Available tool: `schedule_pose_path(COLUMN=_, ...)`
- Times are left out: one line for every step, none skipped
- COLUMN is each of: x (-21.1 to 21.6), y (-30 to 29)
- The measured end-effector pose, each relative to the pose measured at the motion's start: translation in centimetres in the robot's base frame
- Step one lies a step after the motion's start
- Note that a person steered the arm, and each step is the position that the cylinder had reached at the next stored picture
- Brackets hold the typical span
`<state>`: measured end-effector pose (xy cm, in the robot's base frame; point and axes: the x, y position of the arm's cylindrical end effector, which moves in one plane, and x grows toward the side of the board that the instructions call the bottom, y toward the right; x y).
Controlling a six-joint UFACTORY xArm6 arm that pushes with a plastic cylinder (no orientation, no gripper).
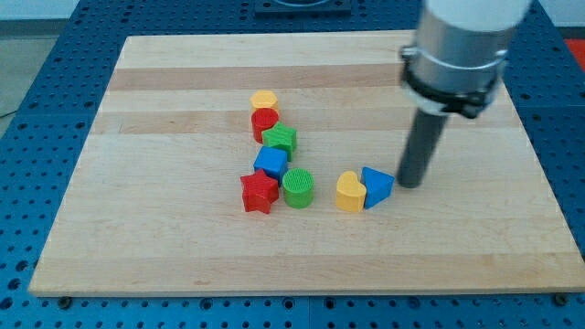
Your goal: Push the blue cube to the top left
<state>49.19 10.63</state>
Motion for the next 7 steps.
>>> schedule_pose_path(x=-0.5, y=-5.9)
schedule_pose_path(x=-2.2, y=-12.0)
schedule_pose_path(x=-3.3, y=-18.1)
schedule_pose_path(x=-3.4, y=-21.1)
schedule_pose_path(x=-3.1, y=-20.3)
schedule_pose_path(x=-1.6, y=-24.6)
schedule_pose_path(x=-1.3, y=-27.8)
